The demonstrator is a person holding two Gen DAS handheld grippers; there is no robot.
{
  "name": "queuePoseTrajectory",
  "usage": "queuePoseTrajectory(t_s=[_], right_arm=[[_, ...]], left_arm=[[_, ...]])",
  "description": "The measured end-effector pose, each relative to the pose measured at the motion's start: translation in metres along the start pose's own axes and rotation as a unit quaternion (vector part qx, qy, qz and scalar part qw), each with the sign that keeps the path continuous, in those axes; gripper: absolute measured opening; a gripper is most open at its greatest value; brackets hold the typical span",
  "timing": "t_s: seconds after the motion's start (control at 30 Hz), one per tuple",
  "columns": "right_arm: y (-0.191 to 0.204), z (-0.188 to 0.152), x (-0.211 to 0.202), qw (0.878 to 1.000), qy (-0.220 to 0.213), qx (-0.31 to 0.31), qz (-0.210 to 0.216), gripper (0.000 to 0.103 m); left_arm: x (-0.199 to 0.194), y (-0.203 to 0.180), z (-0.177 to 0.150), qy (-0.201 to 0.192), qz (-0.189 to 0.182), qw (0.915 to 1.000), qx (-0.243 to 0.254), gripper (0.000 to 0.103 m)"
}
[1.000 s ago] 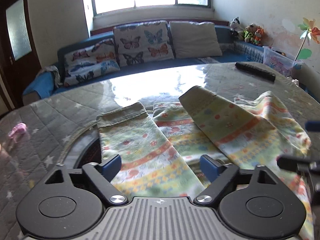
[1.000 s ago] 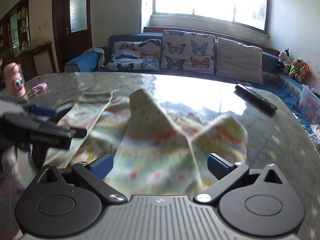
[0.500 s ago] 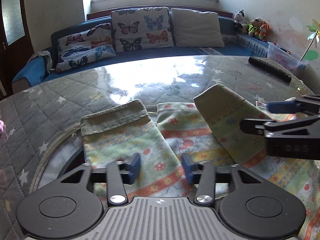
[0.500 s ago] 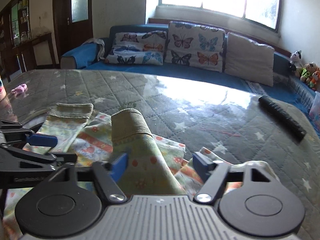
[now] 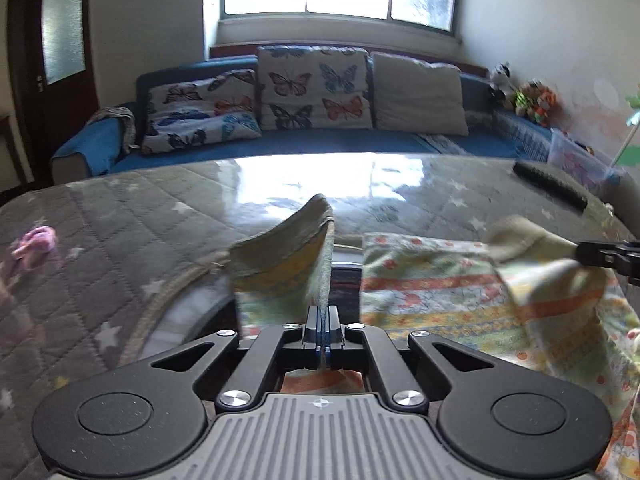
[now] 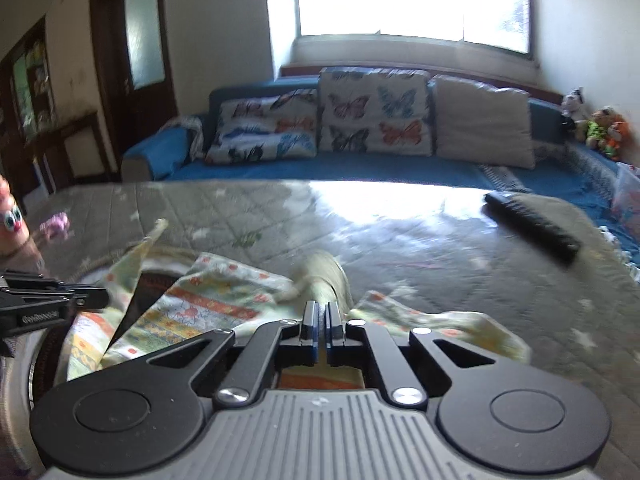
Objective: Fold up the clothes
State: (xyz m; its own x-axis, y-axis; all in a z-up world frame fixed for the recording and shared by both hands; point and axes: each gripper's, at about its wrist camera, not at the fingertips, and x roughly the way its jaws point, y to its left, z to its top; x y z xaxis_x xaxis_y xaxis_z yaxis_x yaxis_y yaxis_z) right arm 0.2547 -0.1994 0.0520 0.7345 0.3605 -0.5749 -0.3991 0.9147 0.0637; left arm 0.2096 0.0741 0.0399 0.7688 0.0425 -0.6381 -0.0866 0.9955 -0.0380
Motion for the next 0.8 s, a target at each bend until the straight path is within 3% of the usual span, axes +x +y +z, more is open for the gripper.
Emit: queuePoseTrajectory(t_s=[0.3,0.47,0.57,0.7,0.8], right_arm=[[-0.042,-0.024,-0.104,0.994,-0.077,0.048,-0.053,0.002],[-0.060,-0.045,-0.136,0.992,-0.070,0.070,-0.075,0.003],[-0.057,-0.054,-0.134,0.994,-0.058,0.072,-0.063,0.009],[-0.035,-0.057,-0.108,0.997,-0.039,0.059,-0.024,0.042],[-0.016,-0.053,-0.083,0.998,-0.034,0.057,0.014,0.052]], left_arm=[[-0.086,0.057,-0.030,-0.058,0.055,0.9952,-0.057,0.001],[-0.118,0.079,-0.063,-0.058,0.069,0.9920,-0.088,0.001],[-0.132,0.085,-0.083,-0.053,0.075,0.9902,-0.105,0.001],[-0.145,0.087,-0.102,-0.047,0.078,0.9882,-0.123,0.001],[-0.151,0.088,-0.108,-0.047,0.080,0.9876,-0.127,0.001]])
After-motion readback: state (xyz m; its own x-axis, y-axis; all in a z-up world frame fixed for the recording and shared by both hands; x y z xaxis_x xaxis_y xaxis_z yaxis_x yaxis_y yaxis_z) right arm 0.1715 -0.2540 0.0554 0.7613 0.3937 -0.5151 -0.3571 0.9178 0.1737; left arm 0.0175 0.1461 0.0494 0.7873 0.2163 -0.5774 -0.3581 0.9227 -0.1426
